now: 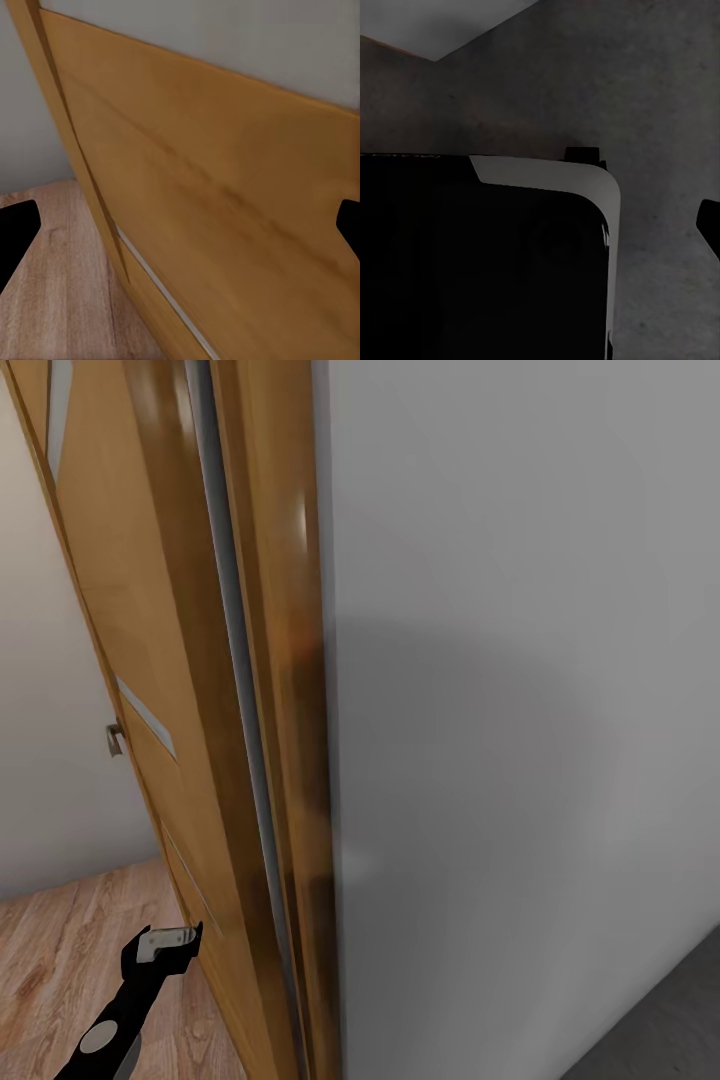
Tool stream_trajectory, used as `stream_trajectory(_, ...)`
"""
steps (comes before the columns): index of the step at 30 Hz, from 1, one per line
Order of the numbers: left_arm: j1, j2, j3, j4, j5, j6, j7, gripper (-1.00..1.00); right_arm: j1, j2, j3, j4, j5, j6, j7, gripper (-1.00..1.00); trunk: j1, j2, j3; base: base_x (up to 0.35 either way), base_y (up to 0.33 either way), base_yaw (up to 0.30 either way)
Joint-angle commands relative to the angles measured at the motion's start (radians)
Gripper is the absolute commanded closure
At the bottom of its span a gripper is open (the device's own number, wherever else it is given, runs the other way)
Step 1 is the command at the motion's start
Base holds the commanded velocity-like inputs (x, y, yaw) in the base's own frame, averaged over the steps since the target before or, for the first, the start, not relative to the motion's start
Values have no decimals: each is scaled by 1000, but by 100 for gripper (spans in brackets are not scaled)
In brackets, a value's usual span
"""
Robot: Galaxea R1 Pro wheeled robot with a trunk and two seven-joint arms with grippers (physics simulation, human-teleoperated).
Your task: Move the two storage containers from the living room to the garage. In the garage, place one container on the floor and stack the other container on top of it (either order is fine).
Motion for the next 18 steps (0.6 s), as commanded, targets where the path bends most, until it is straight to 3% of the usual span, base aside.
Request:
stream_trajectory(1, -1, -1, 1, 0, -2, -3, -11, -100, -1, 0, -5, 1, 0, -3, 5, -100, 0, -1, -1, -33, 0, 0)
stream_trajectory(7, -1, -1, 1, 0, -2, -3, -11, -100, -1, 0, -5, 1, 0, -3, 5, -100, 0, -1, -1, -132, 0, 0)
stream_trajectory(18, -1, -1, 1, 0, -2, -3, -11, -100, -1, 1, -5, 1, 0, -3, 5, -100, 0, -1, -1, -10, 0, 0)
